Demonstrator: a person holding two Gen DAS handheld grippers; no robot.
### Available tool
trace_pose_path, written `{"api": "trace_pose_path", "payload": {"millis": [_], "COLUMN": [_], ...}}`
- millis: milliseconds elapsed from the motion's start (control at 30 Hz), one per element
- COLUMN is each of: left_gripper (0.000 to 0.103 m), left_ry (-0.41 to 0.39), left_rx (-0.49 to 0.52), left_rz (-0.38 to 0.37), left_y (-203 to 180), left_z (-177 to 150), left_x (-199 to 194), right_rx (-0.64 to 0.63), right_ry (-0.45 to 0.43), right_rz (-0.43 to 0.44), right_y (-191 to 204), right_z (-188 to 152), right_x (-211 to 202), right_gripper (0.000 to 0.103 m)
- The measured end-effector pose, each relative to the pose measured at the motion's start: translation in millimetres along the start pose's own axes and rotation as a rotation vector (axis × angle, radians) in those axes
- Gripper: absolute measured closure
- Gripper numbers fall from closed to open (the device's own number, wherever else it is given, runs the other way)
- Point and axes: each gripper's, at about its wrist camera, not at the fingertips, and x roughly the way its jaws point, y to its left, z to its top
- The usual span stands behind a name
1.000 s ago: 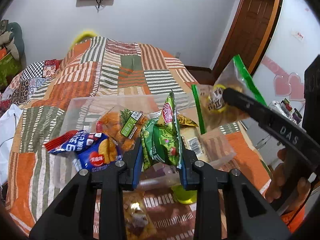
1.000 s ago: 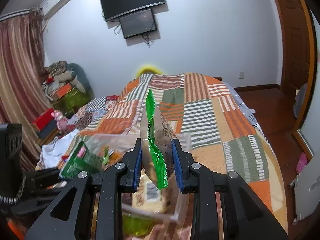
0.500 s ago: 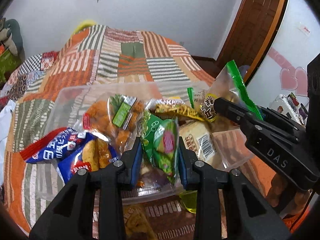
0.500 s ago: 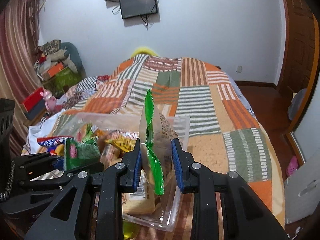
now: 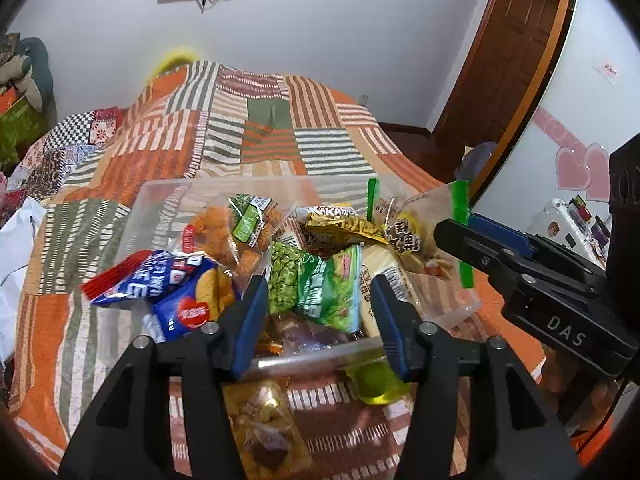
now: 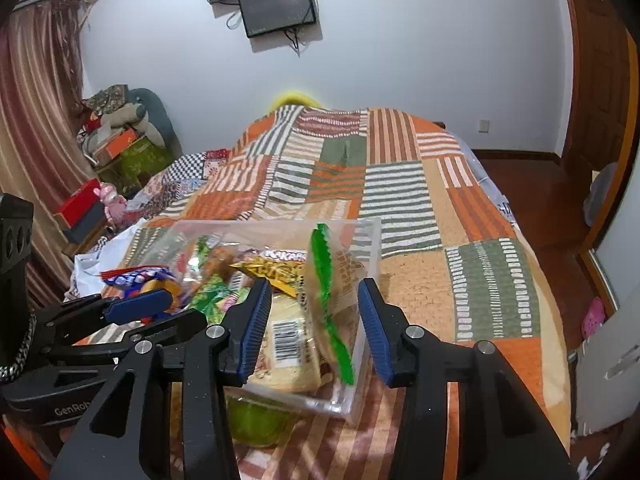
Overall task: Organize snacks
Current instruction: 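Lower the bread bag into the box with the right gripper while the left drops the green bag in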
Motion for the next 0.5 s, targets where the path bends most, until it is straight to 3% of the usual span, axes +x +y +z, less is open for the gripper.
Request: {"api": "trace_pose_path", "payload": {"millis": [133, 333, 500], "left_gripper": [0.048, 0.038, 0.032], "left_ry": [-0.027, -0.071, -0.063], "left_rx": [0.003, 0.0, -0.006], "left_rz": [0.014, 0.043, 0.074], "left_y": [1.2, 5.7, 14.5], "left_z": [-2.8, -10.4, -23.6], "left_x": [-19.8, -50.6, -62.3], "right_rx": [-0.004, -0.01, -0.037], "right_ry": [-0.022, -0.036, -0.016], "right_rz": [0.011, 0.026, 0.033], "right_y": [3.1, 8.4, 16.3], "right_z": [-0.7, -5.0, -16.6], "right_x": [-13.7, -27.5, -31.4], "right_gripper": [0.053, 0.052, 0.052]}}
